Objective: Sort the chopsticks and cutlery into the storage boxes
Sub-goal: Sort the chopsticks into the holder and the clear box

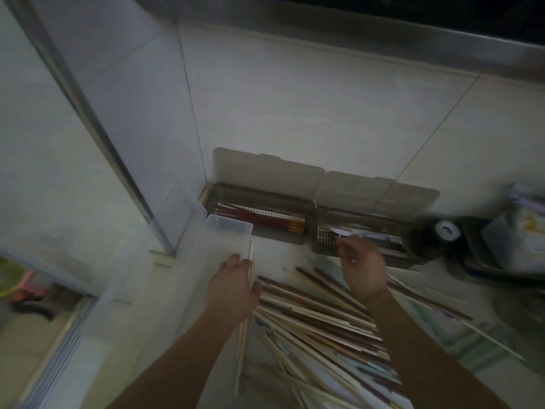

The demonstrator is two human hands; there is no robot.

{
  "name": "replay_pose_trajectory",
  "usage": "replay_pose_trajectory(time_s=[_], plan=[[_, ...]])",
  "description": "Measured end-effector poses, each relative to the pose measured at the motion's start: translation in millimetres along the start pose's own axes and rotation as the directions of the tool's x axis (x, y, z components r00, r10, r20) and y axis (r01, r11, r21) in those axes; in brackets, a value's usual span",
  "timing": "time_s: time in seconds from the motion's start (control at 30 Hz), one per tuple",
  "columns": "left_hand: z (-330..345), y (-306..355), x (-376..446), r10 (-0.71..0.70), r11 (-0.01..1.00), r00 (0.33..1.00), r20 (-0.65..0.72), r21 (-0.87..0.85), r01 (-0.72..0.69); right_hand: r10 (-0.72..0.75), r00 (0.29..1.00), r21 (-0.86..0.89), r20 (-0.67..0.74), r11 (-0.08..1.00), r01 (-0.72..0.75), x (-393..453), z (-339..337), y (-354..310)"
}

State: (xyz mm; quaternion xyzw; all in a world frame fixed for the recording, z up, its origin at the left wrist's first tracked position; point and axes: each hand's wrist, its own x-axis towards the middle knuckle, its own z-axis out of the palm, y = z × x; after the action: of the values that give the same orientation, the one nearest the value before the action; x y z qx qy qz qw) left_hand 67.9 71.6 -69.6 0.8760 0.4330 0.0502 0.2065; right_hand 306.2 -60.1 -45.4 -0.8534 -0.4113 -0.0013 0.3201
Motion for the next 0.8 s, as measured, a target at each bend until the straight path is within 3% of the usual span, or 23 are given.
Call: replay_pose_trajectory(time_s=[0.1,0.23,0.4,0.57,0.8], plan=[[1,1,1,0.008,1.000,1.000,-0.013,-0.010,-0.008,0.105,0.988,-0.057,-0.115,0.992,-0.112,-58,-32,54],[3,3,2,0.001,0.999,1.000,-0.013,-0.052,-0.002,0.257,0.957,-0.237,-0.138,0.929,-0.284,-142,-73,116],[1,4,3,-0.025,0.996,1.000,-0.018,-0.089,0.023,0.165,0.979,-0.397,-0.119,0.896,-0.200,-207,-91,134],[-2,2,3,-0.003,0.996,0.999,-0.042,-0.090,-0.001,0.104,0.991,-0.402,-0.089,0.906,-0.131,-214,-85,122],[-4,2,3,-0.009,0.997,0.999,-0.038,-0.076,0.006,0.296,0.949,-0.399,-0.111,0.861,-0.315,-182,-85,108]])
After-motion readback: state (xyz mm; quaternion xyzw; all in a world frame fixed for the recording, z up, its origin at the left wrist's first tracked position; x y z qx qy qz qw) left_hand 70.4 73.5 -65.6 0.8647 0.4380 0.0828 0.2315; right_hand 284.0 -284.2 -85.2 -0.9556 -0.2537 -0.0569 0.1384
